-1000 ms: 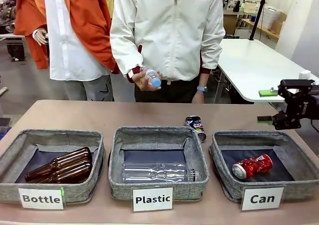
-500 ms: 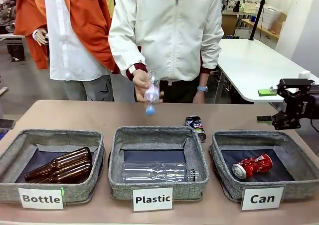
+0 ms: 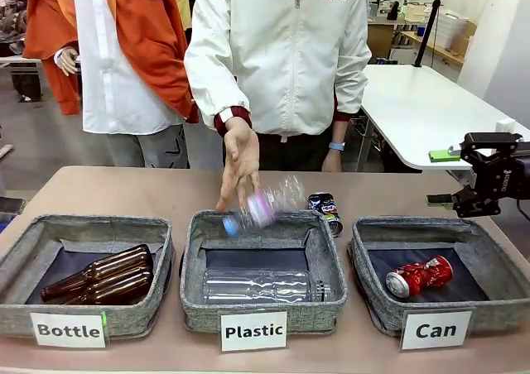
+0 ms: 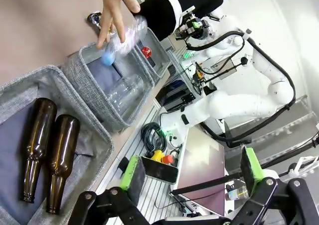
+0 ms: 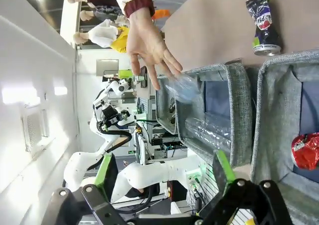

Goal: Sort the can waste into the basket.
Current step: Pick up the can waste from the table and place it in the right Fabric basket.

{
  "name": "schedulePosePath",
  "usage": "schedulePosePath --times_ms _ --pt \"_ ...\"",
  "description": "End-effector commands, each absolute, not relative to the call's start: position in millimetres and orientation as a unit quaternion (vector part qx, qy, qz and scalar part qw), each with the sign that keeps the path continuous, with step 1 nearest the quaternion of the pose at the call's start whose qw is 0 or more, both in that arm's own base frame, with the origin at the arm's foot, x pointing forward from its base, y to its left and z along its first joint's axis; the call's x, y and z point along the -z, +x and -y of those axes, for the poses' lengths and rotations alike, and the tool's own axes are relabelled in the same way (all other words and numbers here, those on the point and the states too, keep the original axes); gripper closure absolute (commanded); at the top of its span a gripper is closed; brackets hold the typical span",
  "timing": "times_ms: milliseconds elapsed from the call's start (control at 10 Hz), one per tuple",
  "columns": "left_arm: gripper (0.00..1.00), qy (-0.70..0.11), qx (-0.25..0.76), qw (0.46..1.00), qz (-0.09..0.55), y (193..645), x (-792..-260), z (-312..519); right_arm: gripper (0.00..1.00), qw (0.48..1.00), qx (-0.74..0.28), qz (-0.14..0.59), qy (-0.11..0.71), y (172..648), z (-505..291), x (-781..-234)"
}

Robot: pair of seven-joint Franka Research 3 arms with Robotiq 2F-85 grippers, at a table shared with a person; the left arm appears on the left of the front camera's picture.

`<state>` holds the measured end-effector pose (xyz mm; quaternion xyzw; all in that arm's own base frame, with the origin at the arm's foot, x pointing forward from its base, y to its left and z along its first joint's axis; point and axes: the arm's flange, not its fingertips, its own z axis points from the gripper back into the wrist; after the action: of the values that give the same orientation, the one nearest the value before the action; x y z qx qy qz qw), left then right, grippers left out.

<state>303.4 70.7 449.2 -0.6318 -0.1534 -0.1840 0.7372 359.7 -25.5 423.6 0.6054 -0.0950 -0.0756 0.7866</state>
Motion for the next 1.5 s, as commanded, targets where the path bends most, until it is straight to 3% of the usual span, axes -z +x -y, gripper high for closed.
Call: schedulePosePath --times_ms 0,300,600,800,1100,1400 --pt "0.0 -0.64 0.178 0.732 0.153 302 -454 -72 0.0 0.785 0.066 0.1 0.607 359 26 -424" --pt "0.0 -0.64 0.178 0.732 0.153 302 -454 -72 0.0 0.787 0.076 0.095 0.605 360 26 -424" --pt "0.0 -0.64 0.178 0.732 0.153 302 -454 -72 0.0 0.917 0.101 0.072 0.379 411 -49 -465" --pt "0.0 -0.64 0.178 0.732 0.153 302 -454 -72 0.0 0.965 0.131 0.073 0.217 459 -103 -470" --pt "0.0 -0.64 0.178 0.732 0.153 302 -454 -72 0.0 0.985 0.12 0.046 0.117 508 -163 -451" --pt "0.0 -0.64 0.178 0.732 0.153 302 -454 -72 0.0 0.989 0.122 0.075 0.046 550 -194 -420"
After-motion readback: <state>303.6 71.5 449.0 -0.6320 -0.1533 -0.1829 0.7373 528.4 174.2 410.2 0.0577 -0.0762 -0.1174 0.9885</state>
